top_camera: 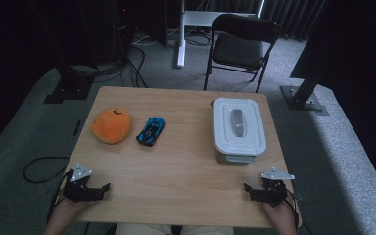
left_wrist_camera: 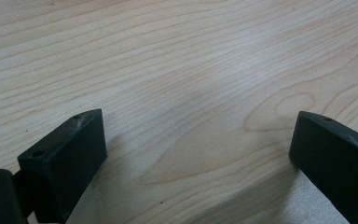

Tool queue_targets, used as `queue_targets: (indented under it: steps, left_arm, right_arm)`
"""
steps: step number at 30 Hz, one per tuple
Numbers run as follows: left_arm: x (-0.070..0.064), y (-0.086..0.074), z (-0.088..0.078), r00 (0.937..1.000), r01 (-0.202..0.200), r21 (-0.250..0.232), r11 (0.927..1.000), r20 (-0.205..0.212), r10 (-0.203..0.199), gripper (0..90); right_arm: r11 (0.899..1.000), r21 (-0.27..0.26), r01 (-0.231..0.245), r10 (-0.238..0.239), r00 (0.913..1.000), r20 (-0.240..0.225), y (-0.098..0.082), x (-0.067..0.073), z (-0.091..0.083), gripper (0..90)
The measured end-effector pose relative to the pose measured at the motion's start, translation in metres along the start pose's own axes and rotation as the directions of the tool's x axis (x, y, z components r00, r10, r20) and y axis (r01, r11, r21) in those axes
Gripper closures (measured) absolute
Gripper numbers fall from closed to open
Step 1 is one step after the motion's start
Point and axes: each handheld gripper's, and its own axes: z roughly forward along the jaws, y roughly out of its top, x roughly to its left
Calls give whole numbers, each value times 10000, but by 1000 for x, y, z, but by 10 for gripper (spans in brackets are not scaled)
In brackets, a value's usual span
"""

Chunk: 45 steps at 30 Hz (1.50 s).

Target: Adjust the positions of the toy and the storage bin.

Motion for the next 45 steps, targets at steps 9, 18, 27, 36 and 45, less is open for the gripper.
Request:
queue_targets:
  steps: [9,18,27,36,45]
  left_arm:
    - [0,0,-1,9999,-87,-12,10000,73,87,64]
    - [-1,1,-2,9998,-159,90,9998,119,158,73]
    - [-8,12,4,9994,-342,339,9988,40,341,74]
    - [-20,35,15,9978,-581,476,9972,352,565,73]
    - [-27,61,22,9964,-647,442,9969,579,621,74]
  right_arm:
    - [10000,-8,4,-4,10000,-8,0,0,0,159]
    - [10000,-3,-1,1,10000,-11,0,0,0,158]
    - [10000,-3,-7,7,10000,3,0,0,0,159]
    - [10000,2,-9,9,10000,3,0,0,0,159]
    - [10000,3,-13,13,10000,3,0,0,0,159]
